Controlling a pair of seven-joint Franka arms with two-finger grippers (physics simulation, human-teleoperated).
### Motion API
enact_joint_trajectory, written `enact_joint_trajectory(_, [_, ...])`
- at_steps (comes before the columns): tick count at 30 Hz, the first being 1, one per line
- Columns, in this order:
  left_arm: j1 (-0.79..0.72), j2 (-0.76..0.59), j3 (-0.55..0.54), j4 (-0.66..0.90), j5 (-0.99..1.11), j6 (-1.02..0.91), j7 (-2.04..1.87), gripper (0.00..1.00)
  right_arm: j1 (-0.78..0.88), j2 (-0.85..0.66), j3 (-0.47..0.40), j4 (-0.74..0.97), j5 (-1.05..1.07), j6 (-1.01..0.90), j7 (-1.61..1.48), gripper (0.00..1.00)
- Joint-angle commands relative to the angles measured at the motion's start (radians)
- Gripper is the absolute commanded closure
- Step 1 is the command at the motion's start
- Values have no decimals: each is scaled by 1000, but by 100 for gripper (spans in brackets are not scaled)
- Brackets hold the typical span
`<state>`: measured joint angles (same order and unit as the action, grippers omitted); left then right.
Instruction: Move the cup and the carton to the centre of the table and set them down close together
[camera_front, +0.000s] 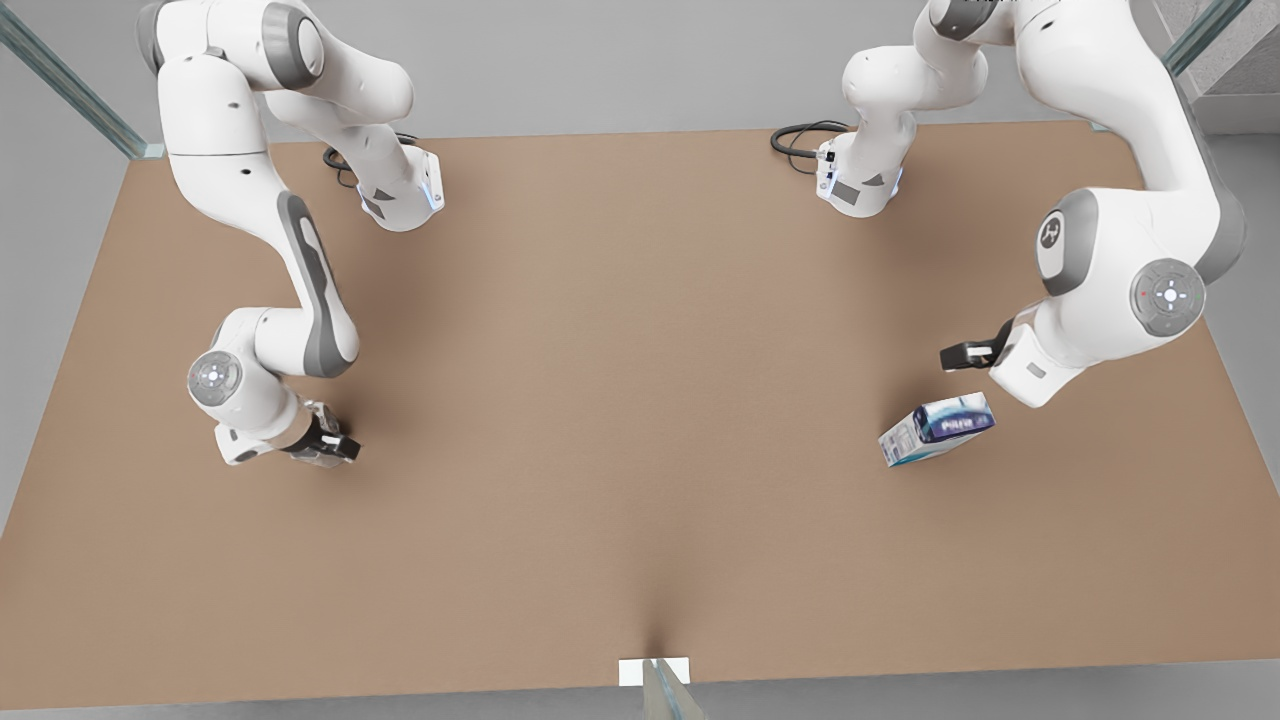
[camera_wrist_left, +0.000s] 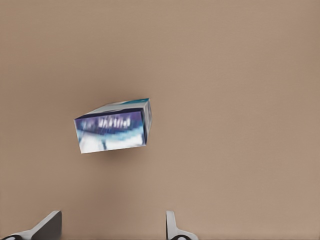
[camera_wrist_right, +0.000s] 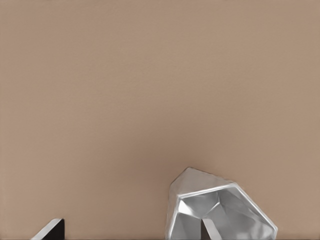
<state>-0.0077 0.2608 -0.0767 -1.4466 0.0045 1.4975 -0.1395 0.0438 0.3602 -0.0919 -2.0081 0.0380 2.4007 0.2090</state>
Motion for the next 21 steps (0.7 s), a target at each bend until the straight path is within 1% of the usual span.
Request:
enact_joint_trajectory(1, [0,0,0,0,0,0,0,0,1,0,-5,-1,0,0,-6,0])
enact_joint_trajectory(5, [0,0,0,-2,0,0,0,0,1,2,-8,-1,80,0,-39,0])
enact_joint_trajectory(8, [0,0,0,-2,0,0,0,0,1,17,-8,5,82,3,-42,0])
enact_joint_trajectory(9, [0,0,-1,-2,0,0,0,0,1,25,-29,5,82,3,-77,0])
enact_joint_trajectory(12, [0,0,-1,-2,0,-2,1,0,2,36,-40,3,82,3,-82,0])
enact_joint_trajectory(21, [0,5,-2,-2,0,-2,1,0,22,80,-42,-14,82,2,-77,0])
